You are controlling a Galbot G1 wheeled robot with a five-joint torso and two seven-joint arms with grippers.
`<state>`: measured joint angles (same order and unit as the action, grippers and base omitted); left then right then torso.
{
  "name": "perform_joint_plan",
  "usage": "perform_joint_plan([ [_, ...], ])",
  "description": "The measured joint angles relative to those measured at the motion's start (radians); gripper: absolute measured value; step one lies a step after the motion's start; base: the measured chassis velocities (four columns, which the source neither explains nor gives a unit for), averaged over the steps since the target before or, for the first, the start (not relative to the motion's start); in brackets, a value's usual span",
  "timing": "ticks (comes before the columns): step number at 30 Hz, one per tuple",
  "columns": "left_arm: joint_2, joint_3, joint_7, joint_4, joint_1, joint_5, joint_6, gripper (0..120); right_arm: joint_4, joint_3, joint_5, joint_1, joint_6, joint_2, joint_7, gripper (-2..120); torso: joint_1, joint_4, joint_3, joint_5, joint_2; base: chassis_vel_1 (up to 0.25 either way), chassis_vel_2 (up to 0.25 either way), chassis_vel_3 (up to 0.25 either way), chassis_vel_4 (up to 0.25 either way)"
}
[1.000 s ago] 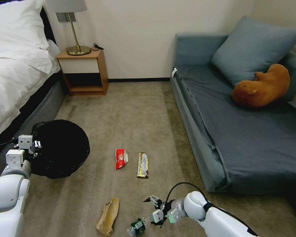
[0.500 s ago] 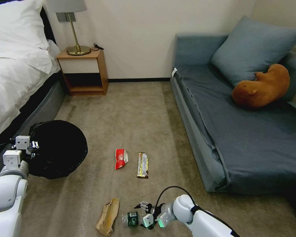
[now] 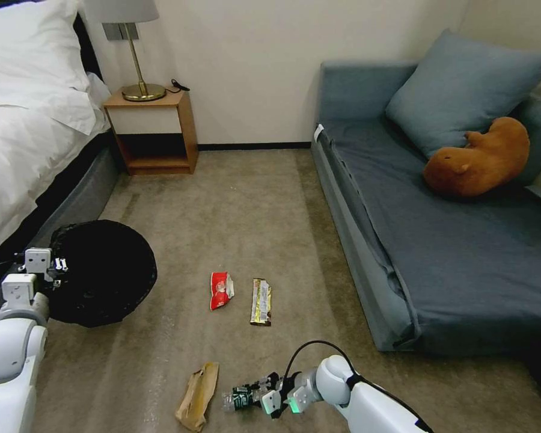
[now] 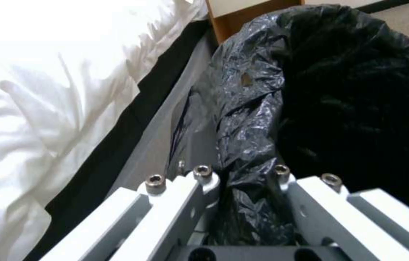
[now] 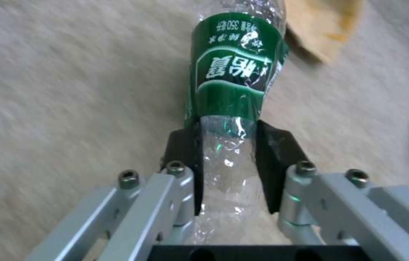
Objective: Pick up the trash bin, then pick up the garbage on the floor and place it into the trash bin.
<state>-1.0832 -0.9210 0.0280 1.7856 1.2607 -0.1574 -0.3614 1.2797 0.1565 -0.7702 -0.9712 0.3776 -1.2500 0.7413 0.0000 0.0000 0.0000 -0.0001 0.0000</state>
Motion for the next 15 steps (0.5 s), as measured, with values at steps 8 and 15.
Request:
perform_joint_plan([
  [8,0.003,0.011,0.001,0.011,-0.003,-0.002,0.000,5,0.060,-0.025,0.074,0.081,-0.020,0.045,0.006,7,0.000,0.0000,0.000,0.0001,0.000,0.000,0.000,0.000,0.000],
  [15,-0.005,0.031,0.002,0.017,-0.003,-0.002,-0.002,5,0.114,-0.034,0.210,0.212,-0.067,0.067,0.005,7,0.000,0.0000,0.000,0.0001,0.000,0.000,0.000,0.000,0.000],
])
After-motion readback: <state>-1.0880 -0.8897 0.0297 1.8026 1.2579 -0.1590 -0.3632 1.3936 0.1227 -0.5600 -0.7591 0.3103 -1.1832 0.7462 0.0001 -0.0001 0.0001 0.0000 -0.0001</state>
